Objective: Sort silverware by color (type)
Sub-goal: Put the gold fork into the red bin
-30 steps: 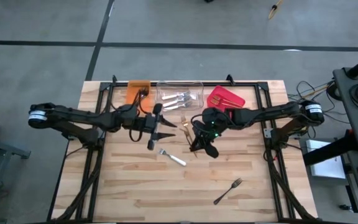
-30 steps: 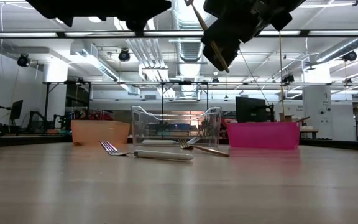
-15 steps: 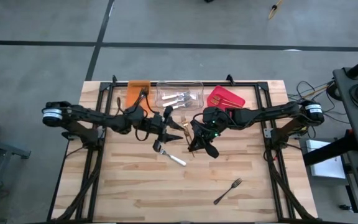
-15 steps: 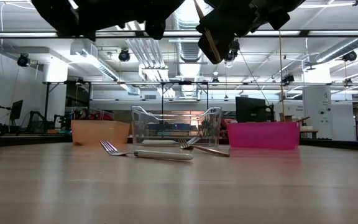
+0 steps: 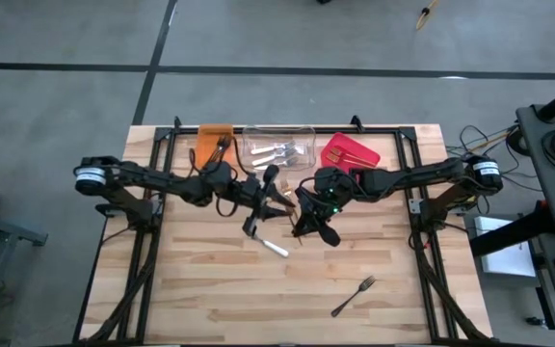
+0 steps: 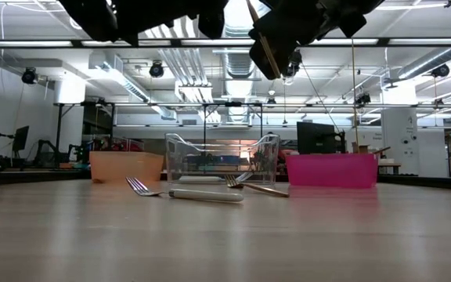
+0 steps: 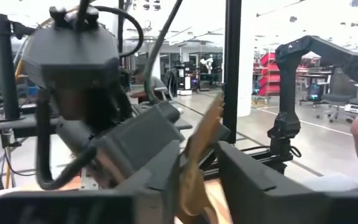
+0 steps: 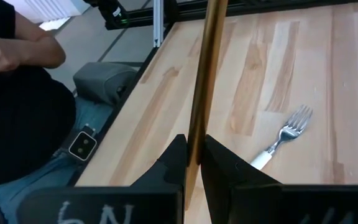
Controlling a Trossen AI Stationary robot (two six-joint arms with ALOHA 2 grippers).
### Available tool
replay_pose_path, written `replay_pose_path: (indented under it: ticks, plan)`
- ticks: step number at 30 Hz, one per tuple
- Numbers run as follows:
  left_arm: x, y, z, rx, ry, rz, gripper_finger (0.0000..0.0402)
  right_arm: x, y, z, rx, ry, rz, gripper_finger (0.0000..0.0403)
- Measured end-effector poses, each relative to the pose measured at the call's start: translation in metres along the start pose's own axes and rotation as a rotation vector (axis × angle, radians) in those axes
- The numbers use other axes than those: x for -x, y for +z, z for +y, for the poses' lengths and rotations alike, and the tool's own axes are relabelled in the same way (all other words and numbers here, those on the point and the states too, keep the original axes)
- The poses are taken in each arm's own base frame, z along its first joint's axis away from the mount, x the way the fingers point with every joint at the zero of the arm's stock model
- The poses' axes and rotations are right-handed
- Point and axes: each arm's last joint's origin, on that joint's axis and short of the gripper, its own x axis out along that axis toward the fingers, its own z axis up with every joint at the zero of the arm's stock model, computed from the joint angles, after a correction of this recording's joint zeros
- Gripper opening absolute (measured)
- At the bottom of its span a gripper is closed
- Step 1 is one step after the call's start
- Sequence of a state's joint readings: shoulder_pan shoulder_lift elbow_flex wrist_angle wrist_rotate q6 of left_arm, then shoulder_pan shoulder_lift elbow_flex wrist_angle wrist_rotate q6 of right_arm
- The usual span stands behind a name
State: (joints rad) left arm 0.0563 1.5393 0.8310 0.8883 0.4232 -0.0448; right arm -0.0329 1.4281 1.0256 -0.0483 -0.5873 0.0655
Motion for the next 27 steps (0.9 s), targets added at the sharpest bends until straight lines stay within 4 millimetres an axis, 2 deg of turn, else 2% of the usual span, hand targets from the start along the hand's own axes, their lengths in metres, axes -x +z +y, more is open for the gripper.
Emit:
replay_pose_path:
  ticks: [4,8,17,22,27]
  plan:
    - [0.001,0.002,0.0,-0.001,0.006,-0.007,0.0014,0.0,0.0,0.0,0.012,-0.001,-0.001,0.0018]
    - [0.002,0.005,0.0,0.005,0.039,-0.011,0.0003,0.0,0.0,-0.001,0.01,-0.019,-0.005,0.0035]
    - [0.006,0.008,0.0,0.003,0.117,0.032,0.0,0.002,0.0,-0.005,-0.036,-0.099,-0.009,0.0128]
    - [0.021,0.016,0.001,-0.045,0.334,0.186,0.0,0.012,0.004,-0.01,-0.084,-0.237,-0.038,0.0164]
    - [0.044,0.028,-0.002,-0.108,0.711,0.342,0.0,0.028,0.009,-0.016,-0.128,-0.546,-0.103,0.0181]
